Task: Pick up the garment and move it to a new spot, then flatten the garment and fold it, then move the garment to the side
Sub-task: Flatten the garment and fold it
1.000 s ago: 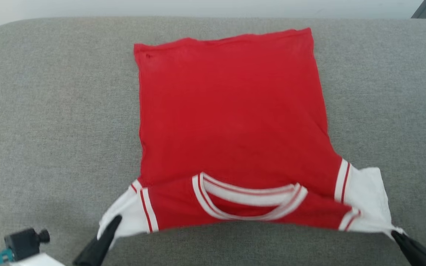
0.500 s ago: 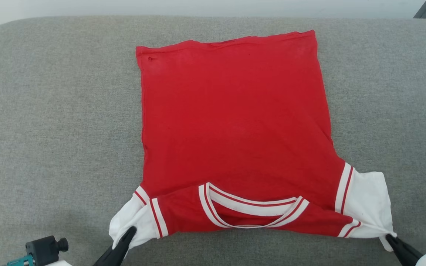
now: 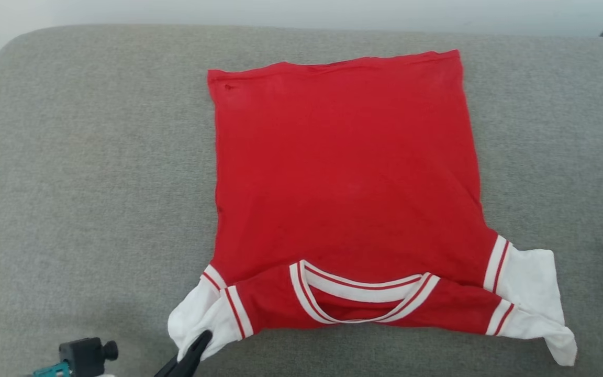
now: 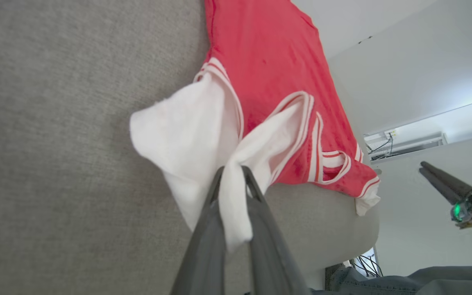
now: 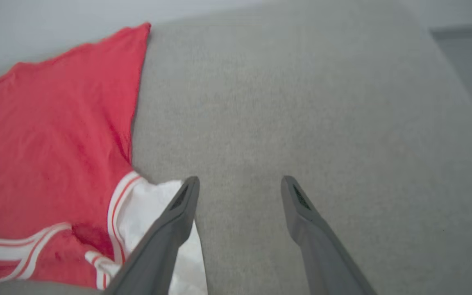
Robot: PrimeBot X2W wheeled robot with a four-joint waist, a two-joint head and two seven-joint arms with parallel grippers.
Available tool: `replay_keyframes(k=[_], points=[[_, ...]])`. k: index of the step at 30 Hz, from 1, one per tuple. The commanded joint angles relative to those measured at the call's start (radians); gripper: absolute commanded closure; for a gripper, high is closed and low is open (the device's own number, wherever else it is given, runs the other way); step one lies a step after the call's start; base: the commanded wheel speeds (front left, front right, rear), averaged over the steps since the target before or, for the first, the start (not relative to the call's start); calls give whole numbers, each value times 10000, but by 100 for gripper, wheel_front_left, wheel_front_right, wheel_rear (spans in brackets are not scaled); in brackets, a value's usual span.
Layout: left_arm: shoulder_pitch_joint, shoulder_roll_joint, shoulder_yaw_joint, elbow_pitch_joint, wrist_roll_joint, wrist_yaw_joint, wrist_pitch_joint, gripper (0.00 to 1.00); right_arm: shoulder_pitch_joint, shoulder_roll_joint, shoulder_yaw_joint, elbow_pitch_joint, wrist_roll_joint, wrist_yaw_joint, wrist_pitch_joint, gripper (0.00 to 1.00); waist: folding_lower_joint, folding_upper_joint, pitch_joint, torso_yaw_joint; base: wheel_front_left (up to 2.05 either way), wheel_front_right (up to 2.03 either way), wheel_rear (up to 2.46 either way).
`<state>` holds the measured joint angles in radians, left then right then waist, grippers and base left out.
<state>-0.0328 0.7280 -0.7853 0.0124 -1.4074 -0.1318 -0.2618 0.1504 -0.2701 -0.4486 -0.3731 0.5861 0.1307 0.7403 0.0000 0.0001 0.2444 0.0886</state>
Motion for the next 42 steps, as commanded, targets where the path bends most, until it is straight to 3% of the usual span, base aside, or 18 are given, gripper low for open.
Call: replay_keyframes(k=[1,5,12,20,27,40,42], points=[[-240,-36,-144,7,220,23,-38,100,-712,-153,-238,1,-6,0,22,0,0,-1,46,179,0,0,0],[-678,-191,-530,87,341,23,-29,100,-2657,-397,27,741,-245,0,161,0,0,-1,247,525,0,0,0],[-1848,-372,-1324,-6,558,23,-29,100,-6649,-819,1996,3294,-1199,0,877,0,0,-1,1051,1205,0,0,0],[-3120,-542,-2124,-291,559,23,-29,100,-9645,-1962,3864,6326,-2705,0,1755,0,0,-1,1812,2189,0,0,0],[-3773,-659,-2465,-523,721,23,-29,100,-11157,-2067,4264,8253,-3368,0,2103,0,0,-1,2436,2717,0,0,0],[-4389,-818,-2716,-814,945,23,-29,100,-12452,-1738,4024,9956,-4971,-1,2911,0,0,-1,3061,2951,0,0,0],[-4409,-838,-2723,-813,930,23,-29,100,-12434,-1619,3996,10058,-4973,-1,2924,57,0,-1,3072,2934,0,0,0]])
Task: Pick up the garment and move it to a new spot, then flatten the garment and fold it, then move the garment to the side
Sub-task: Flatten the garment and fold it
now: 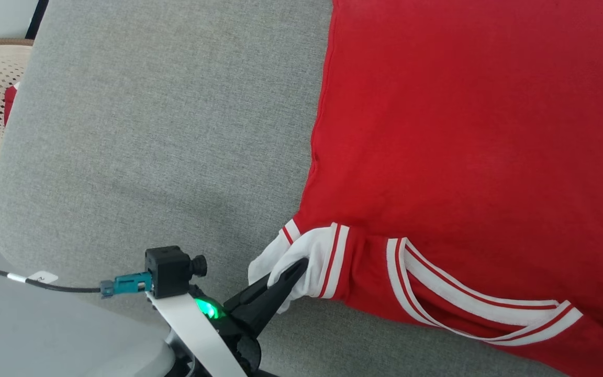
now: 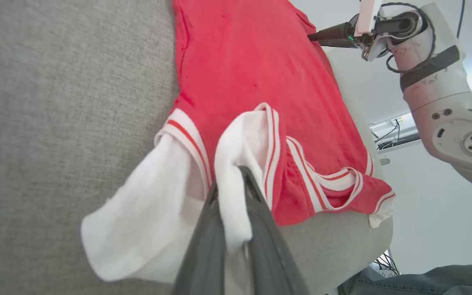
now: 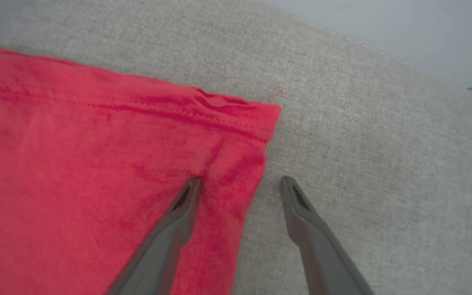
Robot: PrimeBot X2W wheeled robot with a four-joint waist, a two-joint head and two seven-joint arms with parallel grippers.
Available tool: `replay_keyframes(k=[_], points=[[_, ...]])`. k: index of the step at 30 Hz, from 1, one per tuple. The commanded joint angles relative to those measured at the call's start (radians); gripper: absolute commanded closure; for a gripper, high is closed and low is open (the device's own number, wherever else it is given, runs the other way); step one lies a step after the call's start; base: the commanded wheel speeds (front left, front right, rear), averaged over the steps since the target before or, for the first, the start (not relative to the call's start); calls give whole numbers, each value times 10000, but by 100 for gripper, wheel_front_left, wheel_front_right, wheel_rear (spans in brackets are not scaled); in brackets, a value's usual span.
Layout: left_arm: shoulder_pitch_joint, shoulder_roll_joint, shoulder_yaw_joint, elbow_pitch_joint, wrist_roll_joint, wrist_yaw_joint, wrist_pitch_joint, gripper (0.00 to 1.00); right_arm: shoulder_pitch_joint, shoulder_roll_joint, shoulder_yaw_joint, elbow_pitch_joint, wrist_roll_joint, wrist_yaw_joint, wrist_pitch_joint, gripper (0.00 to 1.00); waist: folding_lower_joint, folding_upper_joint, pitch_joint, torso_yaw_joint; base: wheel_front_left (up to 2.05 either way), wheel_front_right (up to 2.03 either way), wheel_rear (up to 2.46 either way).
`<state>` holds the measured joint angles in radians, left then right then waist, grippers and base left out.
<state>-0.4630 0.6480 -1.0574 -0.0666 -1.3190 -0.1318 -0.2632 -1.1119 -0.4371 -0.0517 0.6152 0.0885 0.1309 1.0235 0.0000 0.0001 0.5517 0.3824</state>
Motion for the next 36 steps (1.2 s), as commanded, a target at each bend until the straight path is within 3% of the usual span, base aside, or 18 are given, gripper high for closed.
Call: replay_keyframes(k=[1,7,13,22,23,29,36], points=[[-113,-29,-16,-4,42,23,-16,100,181,90,-62,218,-9,-3,47,100,0,-1,-11,-21,0,0,0],[-6,43,127,146,44,23,-17,100,216,194,-594,140,27,-3,-929,100,0,-1,-408,-216,0,0,0],[628,313,635,323,29,23,-16,100,1210,-240,-233,-366,931,-3,-1300,100,0,-1,-1318,-682,0,0,0],[1487,650,1161,360,-248,23,-16,100,4925,-1505,-298,-3259,3198,-3,-1458,100,0,-1,-2351,-1434,0,0,0],[1487,650,1161,360,-248,23,-16,100,4925,-1505,-298,-3259,3198,-3,-1458,100,0,-1,-2351,-1434,0,0,0],[1918,894,1384,374,-324,23,-16,100,8418,-1178,-1166,-5613,3974,-3,-1079,100,0,-1,-2801,-1945,0,0,0],[2195,1066,1567,551,-443,23,-17,100,11933,-20,-1673,-7857,4495,-3,-344,100,0,-1,-3097,-2358,0,0,0]])
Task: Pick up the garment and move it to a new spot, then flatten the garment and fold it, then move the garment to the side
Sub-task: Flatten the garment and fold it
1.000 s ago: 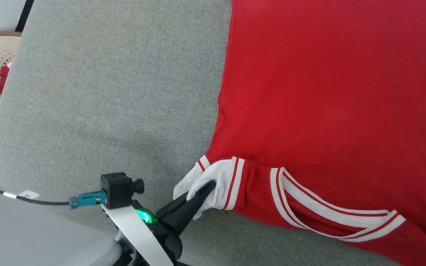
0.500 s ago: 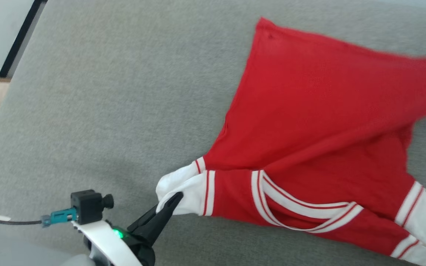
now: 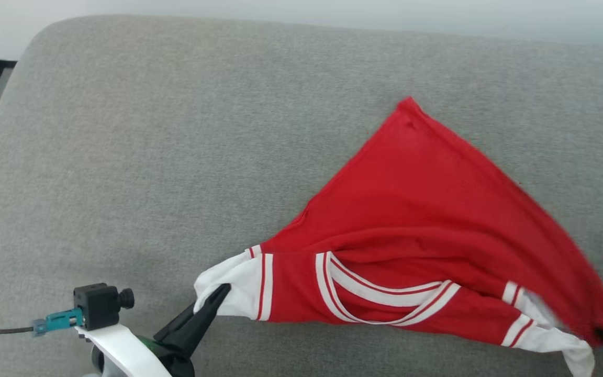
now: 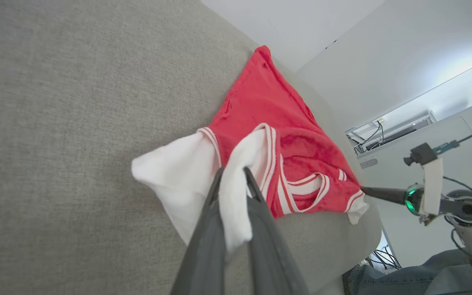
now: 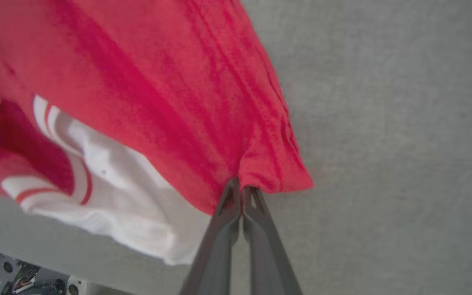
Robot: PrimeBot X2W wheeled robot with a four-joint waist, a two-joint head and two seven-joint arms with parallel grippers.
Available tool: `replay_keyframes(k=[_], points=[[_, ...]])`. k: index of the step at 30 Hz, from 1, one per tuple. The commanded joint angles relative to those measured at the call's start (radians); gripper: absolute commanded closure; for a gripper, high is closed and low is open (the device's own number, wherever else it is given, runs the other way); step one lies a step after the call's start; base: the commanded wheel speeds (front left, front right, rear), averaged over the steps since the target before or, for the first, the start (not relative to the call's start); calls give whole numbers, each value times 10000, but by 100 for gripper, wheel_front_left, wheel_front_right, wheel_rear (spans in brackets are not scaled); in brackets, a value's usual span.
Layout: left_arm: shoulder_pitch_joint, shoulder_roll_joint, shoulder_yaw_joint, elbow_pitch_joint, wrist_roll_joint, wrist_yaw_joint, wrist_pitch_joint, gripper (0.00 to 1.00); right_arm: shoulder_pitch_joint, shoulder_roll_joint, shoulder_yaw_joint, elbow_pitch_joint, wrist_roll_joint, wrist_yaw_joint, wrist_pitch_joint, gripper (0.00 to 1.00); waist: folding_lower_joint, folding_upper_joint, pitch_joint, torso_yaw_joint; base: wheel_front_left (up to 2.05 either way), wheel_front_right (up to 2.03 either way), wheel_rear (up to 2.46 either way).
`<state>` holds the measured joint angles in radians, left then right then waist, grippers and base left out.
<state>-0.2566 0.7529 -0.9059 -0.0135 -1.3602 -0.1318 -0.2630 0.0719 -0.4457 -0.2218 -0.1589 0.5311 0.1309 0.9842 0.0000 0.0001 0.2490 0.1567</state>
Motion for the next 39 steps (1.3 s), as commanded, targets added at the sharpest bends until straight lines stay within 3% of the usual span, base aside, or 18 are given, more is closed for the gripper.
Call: replay_keyframes(k=[1,9,14,15,17,22,27,31,32,35,39], points=[[155,39,95,56,-42,23,-19,100,479,206,95,-405,104,-2,120,100,0,-1,-79,-150,0,0,0],[3,-25,295,199,53,23,-17,100,2537,1383,611,-1846,74,-2,204,100,0,-1,-38,-265,0,0,0],[77,-82,445,263,118,23,-17,100,2763,1554,765,-2131,-71,-2,-166,100,0,-1,1,-372,0,0,0],[97,-88,474,273,139,23,-17,100,2631,1551,664,-2157,-140,-2,-363,56,0,-1,12,-391,0,0,0],[114,-122,541,267,181,23,-17,100,2413,1546,460,-2227,-248,-2,-614,0,0,-1,51,-409,0,0,0],[121,-282,753,185,411,23,-17,100,1422,886,-334,-3000,-153,-3,-201,0,0,-1,209,-344,0,0,0],[-102,-513,725,48,634,23,-17,100,-1094,21,-672,-3062,128,-2,87,0,0,-1,479,-14,0,0,0],[-342,-767,603,90,716,23,-17,100,-3122,-568,705,-1802,-174,-3,-119,0,0,-1,772,324,0,0,0],[-342,-767,603,90,716,23,-17,100,-3122,-568,705,-1802,-174,-3,-119,0,0,-1,772,324,0,0,0],[-562,-1018,457,159,689,23,-17,100,-4955,-639,2418,-138,-378,-3,-305,0,0,-1,1073,692,0,0,0],[-792,-1231,349,162,689,23,-17,100,-6381,-485,3725,1579,-546,-3,-552,0,0,-1,1418,1040,0,0,0]])
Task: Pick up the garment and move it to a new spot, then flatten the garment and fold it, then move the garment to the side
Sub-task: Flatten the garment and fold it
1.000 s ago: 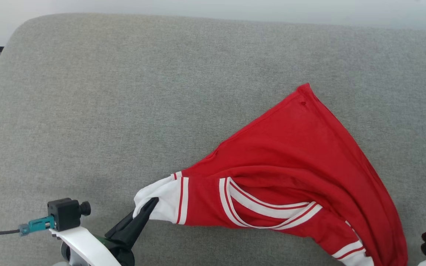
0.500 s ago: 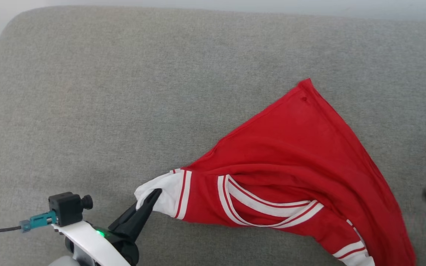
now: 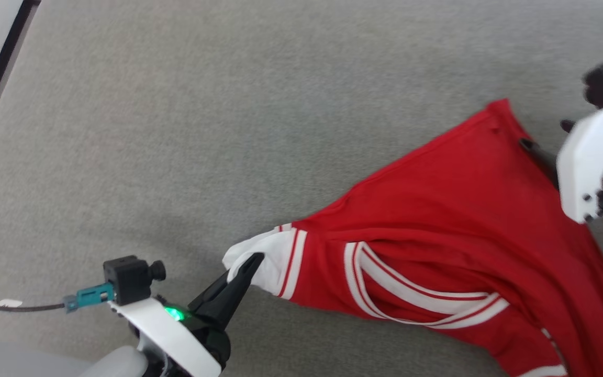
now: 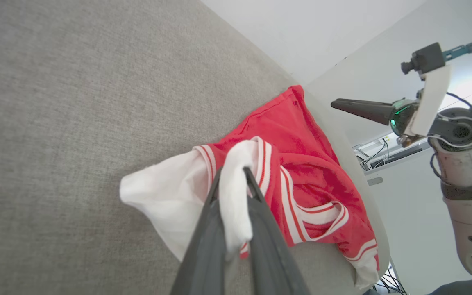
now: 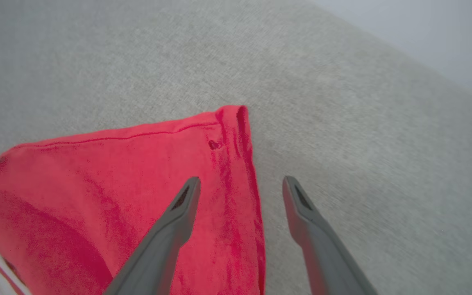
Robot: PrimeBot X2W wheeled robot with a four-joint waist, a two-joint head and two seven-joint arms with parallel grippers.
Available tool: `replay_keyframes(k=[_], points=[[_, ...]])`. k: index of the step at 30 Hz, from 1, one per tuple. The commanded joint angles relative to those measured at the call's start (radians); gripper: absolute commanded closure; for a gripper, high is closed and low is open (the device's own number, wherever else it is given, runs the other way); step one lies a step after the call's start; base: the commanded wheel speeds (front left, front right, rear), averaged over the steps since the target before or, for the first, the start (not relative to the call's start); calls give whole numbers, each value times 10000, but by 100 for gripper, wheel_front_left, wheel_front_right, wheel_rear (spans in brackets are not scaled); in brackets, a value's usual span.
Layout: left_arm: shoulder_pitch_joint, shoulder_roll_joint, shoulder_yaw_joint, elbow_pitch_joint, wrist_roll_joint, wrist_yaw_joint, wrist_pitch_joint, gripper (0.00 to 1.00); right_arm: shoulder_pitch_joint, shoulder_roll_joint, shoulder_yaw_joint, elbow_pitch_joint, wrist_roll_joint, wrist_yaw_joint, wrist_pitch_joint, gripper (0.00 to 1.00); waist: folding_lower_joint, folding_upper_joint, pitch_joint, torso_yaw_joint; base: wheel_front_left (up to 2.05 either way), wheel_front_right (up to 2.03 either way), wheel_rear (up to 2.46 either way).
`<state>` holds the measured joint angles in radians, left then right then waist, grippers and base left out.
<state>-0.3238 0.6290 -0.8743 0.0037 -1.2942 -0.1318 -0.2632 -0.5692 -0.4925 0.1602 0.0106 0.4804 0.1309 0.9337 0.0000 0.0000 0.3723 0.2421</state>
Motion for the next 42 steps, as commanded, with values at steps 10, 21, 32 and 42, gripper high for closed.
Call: replay_keyframes(k=[10,21,32,42], points=[[-508,-351,-239,119,-24,23,-15,100,-1068,-462,1813,2617,117,-2,159,55,0,0,567,622,0,0,0],[-1776,292,-945,475,-412,23,-17,100,-2167,174,651,3752,-221,-10,-2246,100,0,0,118,-18,0,0,0],[-5451,1588,-1054,1018,-1543,23,438,100,-4737,1874,-2267,5475,-1107,-5,-5039,100,0,0,287,-1417,0,0,0],[-9343,1807,-258,2683,-1900,23,1375,100,-7404,3055,-4022,6866,-2046,-5,-7050,100,0,0,765,-2196,0,0,0]])
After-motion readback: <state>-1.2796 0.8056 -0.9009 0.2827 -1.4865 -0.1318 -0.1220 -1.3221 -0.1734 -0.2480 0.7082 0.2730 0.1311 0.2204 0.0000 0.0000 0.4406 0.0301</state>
